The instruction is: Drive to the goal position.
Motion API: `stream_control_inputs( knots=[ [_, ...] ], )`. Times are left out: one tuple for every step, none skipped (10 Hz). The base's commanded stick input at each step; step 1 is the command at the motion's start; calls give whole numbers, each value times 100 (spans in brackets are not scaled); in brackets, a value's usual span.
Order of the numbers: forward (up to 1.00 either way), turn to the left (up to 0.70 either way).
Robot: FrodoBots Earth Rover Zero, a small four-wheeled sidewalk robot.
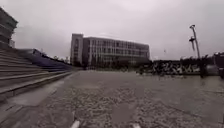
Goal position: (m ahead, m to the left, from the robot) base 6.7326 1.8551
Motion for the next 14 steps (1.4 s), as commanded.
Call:
stream_control_inputs(
  knots=[
    [70,1],
    [70,1],
    [70,2],
    [70,2],
    [70,2],
    [70,2],
    [70,2],
    [70,2],
    [70,2],
    [70,2],
    [70,2],
    [70,2],
    [70,34],
    [70,37]
  ],
)
